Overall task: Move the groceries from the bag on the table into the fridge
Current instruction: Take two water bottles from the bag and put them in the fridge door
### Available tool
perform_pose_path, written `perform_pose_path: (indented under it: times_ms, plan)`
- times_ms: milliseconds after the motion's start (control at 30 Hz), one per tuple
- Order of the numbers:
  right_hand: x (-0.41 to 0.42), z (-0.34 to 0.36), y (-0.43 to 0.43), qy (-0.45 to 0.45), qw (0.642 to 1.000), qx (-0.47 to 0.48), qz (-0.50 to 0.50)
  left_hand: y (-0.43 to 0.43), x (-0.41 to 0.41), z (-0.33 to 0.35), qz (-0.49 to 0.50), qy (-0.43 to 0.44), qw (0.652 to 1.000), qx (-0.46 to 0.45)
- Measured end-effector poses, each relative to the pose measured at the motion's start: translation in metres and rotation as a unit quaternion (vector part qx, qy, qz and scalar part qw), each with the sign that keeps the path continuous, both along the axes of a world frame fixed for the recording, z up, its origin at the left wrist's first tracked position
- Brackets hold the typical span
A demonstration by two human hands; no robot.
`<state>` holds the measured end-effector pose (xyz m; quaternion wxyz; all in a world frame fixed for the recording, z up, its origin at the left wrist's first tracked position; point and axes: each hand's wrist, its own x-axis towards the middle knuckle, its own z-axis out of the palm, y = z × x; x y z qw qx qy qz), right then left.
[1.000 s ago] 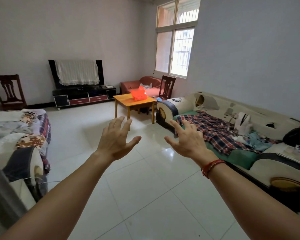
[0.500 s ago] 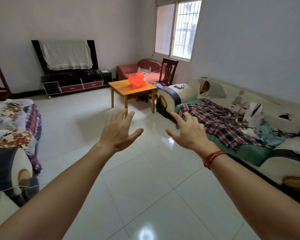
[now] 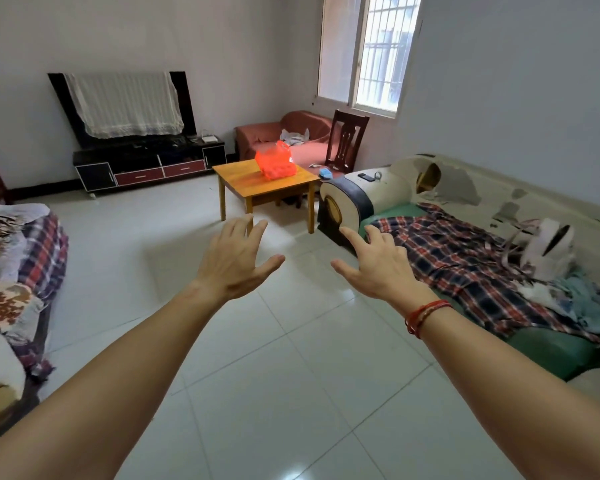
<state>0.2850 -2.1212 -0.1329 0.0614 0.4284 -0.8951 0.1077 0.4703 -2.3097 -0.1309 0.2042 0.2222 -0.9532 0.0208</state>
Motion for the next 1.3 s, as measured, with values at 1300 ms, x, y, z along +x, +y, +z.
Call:
perform_pose_path:
  times_ms: [1300]
  plan:
    - [-0.493, -0.047, -0.488, -0.049, 0.996, 0.069, 0.006, -0.484, -0.491, -0.062, 0.044, -0.041, 0.996, 0.067]
